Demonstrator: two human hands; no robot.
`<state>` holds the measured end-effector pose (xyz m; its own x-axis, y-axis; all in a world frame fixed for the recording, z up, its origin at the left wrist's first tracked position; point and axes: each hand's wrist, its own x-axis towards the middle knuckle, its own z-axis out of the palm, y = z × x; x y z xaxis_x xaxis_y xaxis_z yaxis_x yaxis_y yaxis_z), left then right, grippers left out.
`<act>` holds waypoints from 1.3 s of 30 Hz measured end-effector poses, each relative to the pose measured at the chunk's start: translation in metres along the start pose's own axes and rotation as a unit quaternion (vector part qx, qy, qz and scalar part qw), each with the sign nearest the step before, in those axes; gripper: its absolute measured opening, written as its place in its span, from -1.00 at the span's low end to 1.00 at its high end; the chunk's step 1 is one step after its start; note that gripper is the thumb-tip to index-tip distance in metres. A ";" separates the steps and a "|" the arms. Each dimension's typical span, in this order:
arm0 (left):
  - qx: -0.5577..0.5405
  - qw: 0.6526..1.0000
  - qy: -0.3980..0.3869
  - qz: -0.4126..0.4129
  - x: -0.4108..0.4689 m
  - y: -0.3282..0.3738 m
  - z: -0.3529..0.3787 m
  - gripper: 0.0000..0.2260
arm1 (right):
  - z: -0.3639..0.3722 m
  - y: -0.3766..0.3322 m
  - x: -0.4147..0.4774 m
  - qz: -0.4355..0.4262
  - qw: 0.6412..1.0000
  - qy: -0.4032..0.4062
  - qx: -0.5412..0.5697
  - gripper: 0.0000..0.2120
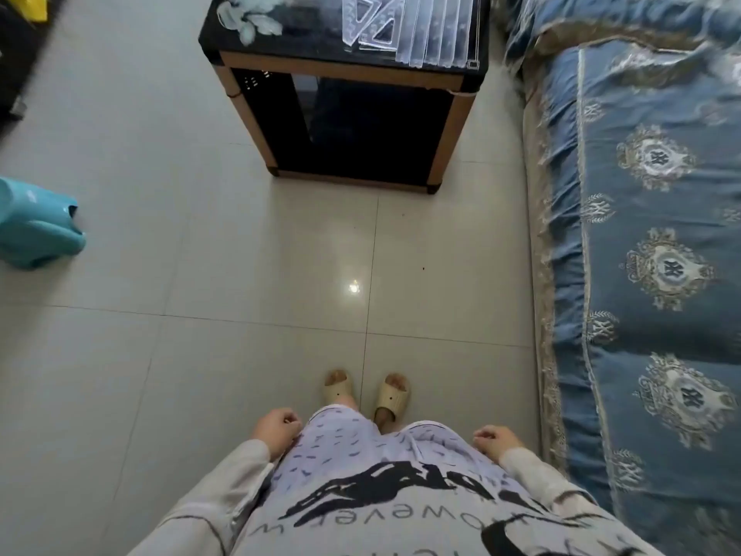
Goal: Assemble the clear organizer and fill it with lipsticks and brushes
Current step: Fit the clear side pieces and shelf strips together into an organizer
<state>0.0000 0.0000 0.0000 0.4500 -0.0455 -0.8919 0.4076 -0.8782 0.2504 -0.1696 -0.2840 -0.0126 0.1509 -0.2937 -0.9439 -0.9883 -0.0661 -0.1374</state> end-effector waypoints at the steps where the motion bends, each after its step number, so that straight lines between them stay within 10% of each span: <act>1: -0.010 1.000 0.011 0.009 0.002 0.000 0.002 -0.66 | -0.004 -0.001 0.004 -0.009 0.999 -0.002 0.040 -0.90; 19: -0.027 0.997 0.009 -0.075 0.033 0.053 -0.031 -0.70 | -0.095 -0.164 0.026 -0.097 0.975 -0.010 0.200 -0.86; 39: -0.012 0.998 -0.024 0.055 0.169 0.315 -0.211 -0.73 | -0.154 -0.294 0.072 0.004 0.960 0.089 0.265 -0.68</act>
<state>0.3720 -0.1837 0.0080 0.4541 -0.1651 -0.8756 0.3774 -0.8545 0.3568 0.1352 -0.4329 0.0064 0.0991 -0.4530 -0.8860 -0.8552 0.4165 -0.3086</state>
